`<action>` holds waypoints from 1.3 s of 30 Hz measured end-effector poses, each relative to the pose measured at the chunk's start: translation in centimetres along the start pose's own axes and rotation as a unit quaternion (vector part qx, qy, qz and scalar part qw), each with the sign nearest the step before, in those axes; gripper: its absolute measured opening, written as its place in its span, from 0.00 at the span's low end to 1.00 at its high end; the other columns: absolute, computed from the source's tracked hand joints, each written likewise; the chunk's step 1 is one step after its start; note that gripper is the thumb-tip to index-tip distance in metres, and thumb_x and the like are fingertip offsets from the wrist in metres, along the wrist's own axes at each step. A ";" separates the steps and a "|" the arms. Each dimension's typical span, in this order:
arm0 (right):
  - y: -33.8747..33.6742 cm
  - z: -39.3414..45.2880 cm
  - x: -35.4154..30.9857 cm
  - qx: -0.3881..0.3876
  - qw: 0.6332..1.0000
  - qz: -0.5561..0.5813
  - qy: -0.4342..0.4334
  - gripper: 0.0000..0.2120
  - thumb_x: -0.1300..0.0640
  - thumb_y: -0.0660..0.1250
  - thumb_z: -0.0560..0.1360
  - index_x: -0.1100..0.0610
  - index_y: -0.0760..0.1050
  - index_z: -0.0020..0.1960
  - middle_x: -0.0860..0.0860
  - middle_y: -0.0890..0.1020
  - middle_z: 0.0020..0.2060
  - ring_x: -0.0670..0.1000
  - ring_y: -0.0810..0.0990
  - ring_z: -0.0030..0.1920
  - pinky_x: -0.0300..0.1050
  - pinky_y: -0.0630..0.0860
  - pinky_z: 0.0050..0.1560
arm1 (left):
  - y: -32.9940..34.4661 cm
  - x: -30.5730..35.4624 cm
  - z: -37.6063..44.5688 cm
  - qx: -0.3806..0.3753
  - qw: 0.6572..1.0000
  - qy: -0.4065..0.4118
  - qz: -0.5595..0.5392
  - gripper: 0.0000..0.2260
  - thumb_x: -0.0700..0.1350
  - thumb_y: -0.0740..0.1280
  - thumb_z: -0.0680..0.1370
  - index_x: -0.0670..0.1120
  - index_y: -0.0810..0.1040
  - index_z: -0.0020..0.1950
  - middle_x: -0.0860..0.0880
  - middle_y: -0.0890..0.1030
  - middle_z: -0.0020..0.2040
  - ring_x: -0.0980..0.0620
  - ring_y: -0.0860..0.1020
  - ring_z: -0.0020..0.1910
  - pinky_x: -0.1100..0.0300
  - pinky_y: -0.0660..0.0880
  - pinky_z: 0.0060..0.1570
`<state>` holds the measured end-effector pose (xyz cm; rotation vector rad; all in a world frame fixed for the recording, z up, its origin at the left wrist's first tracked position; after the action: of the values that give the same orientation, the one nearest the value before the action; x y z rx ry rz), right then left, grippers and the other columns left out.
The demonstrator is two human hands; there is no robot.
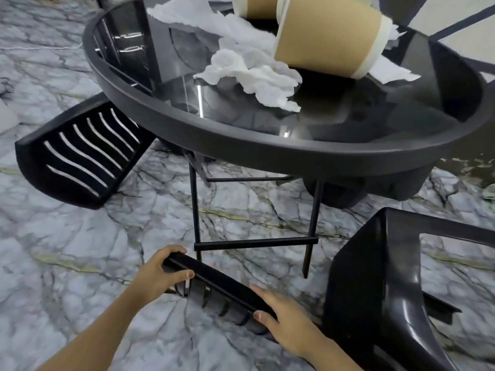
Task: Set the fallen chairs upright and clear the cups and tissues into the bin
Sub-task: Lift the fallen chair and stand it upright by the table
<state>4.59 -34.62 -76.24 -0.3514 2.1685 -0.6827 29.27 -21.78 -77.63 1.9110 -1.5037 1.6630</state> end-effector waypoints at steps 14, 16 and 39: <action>-1.7 -8.8 -6.8 0.060 0.992 0.111 0.019 0.23 0.50 0.69 0.73 0.40 0.69 0.66 0.39 0.73 0.66 0.38 0.68 0.67 0.34 0.61 0.70 | -6.0 6.7 -9.5 0.042 0.997 -0.034 -0.059 0.22 0.31 0.80 0.56 0.44 0.78 0.44 0.42 0.78 0.44 0.45 0.79 0.40 0.58 0.81 0.34; -2.1 -10.7 -9.4 0.059 0.989 0.135 0.022 0.23 0.49 0.71 0.71 0.39 0.71 0.65 0.40 0.74 0.65 0.39 0.70 0.66 0.37 0.63 0.71 | -8.6 9.4 -11.7 0.059 0.997 -0.012 -0.042 0.22 0.32 0.80 0.55 0.45 0.79 0.44 0.42 0.79 0.44 0.53 0.80 0.37 0.66 0.78 0.29; -9.9 -32.5 -23.6 0.131 0.969 0.197 -0.068 0.24 0.51 0.71 0.71 0.21 0.68 0.50 0.32 0.78 0.55 0.30 0.73 0.58 0.29 0.69 0.60 | -11.1 34.3 -36.0 0.088 0.970 0.186 0.126 0.26 0.69 0.69 0.49 0.67 0.72 0.45 0.62 0.74 0.46 0.63 0.67 0.51 0.52 0.63 0.56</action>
<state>-5.72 -20.35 -38.79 0.1658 1.9093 -0.6818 10.14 -10.29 -31.83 1.4106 -1.5316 2.1842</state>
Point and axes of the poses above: each hand's wrist, its own z-axis towards the middle knuckle, its own y-axis out of the palm, x = y × z, the point moved 7 cm from there along z, towards the middle knuckle
